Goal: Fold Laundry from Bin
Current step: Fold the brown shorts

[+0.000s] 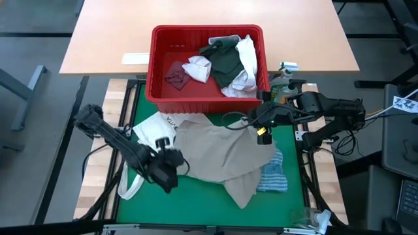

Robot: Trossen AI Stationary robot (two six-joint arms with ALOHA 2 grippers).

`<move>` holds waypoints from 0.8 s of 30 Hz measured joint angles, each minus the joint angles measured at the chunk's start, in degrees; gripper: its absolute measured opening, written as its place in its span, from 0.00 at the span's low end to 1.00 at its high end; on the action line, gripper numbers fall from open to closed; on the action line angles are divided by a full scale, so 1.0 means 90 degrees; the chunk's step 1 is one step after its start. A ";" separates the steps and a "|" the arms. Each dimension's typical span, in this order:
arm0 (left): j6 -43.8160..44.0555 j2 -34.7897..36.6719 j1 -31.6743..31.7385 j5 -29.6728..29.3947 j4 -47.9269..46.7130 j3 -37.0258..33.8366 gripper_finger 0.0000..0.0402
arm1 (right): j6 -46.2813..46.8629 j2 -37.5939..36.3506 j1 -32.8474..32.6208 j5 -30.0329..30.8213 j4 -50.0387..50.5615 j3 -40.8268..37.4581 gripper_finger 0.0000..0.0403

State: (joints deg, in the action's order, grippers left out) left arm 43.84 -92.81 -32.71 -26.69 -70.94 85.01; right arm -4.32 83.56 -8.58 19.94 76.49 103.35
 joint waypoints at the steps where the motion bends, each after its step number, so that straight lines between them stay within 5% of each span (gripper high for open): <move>1: 0.0080 -0.0152 -0.0005 0.0195 0.0000 0.0000 0.35 | 0.0000 -0.0001 0.0000 0.0000 0.0002 0.0000 0.00; 9: 0.0293 -0.1028 0.0095 0.1403 -0.0004 0.0000 0.35 | 0.0000 -0.0004 0.0000 -0.0002 0.0000 0.0000 0.00; 24: 0.0228 -0.1861 0.0019 0.0400 0.0540 0.0000 0.35 | 0.0000 -0.0004 0.0000 -0.0005 0.0005 -0.0002 0.00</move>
State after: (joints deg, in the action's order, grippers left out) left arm 45.89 -109.56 -32.53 -23.09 -66.07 85.01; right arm -4.32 83.53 -8.58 19.90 76.53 103.33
